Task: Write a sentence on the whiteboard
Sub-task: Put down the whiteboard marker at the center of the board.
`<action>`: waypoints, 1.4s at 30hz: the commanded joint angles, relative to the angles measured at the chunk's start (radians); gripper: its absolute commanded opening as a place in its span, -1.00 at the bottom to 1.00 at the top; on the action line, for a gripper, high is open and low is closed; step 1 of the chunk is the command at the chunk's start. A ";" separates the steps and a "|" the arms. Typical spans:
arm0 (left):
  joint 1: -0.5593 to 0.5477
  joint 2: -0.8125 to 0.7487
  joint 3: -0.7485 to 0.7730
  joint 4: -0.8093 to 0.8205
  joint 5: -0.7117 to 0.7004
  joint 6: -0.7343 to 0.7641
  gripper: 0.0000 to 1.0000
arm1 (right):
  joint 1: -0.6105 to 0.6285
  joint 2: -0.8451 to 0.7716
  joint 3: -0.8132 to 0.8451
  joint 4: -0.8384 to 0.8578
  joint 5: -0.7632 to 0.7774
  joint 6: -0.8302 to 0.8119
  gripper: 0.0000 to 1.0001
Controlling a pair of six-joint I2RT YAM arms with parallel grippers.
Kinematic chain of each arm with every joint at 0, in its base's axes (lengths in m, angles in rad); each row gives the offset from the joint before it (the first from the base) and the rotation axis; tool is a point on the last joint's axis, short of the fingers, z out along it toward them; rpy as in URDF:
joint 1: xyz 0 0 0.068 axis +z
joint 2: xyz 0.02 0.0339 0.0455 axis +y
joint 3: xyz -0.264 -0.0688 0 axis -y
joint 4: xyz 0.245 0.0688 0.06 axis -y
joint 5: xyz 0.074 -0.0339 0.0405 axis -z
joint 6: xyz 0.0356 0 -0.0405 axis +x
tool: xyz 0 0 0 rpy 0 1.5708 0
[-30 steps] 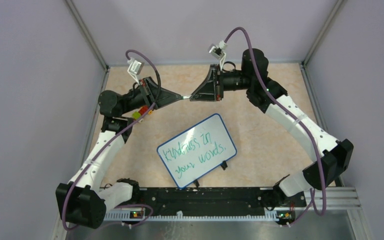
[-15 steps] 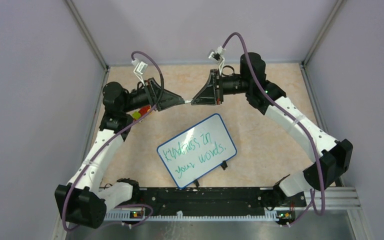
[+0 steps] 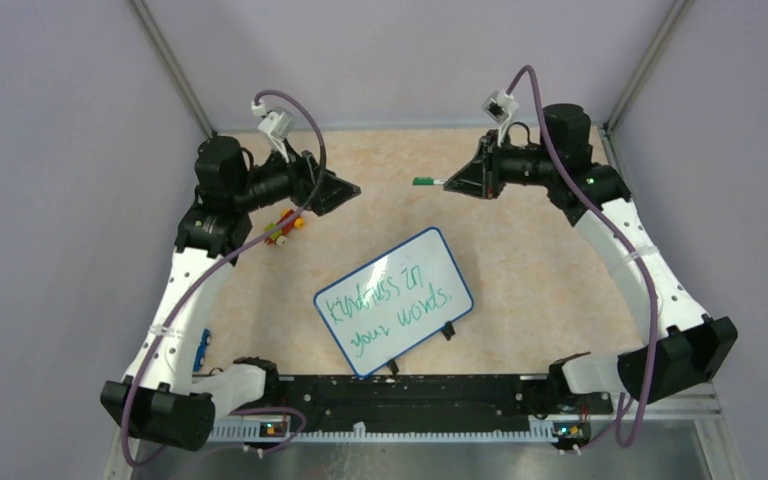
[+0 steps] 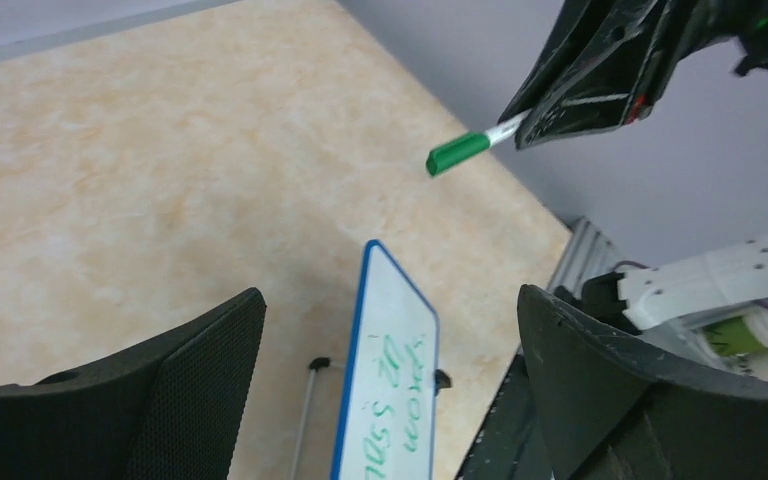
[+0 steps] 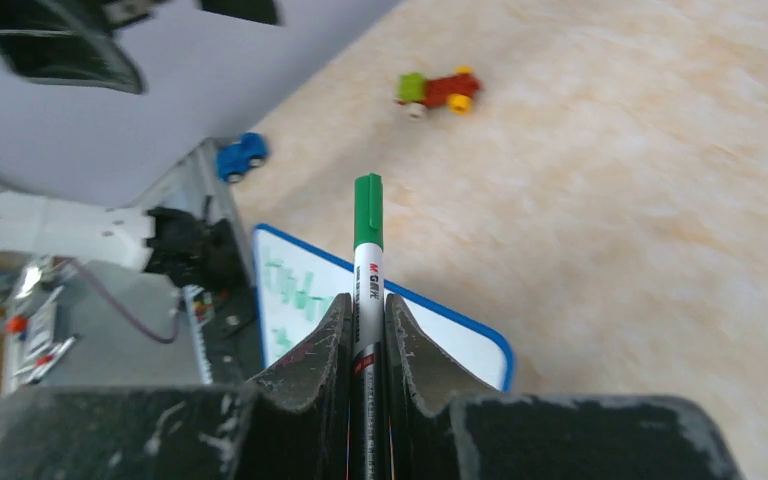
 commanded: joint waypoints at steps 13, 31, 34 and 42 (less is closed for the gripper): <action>0.005 0.071 0.122 -0.368 -0.311 0.399 0.97 | -0.163 0.043 -0.015 -0.610 0.743 -0.753 -1.00; 0.006 0.047 0.065 -0.305 -0.284 0.355 0.98 | -0.528 0.198 -0.346 0.037 0.685 -0.547 -1.00; 0.007 0.039 0.056 -0.308 -0.288 0.360 0.98 | -0.560 0.223 -0.390 0.097 0.643 -0.527 -1.00; 0.007 0.040 0.051 -0.308 -0.287 0.365 0.98 | -0.574 0.242 -0.471 0.161 0.608 -0.538 -0.92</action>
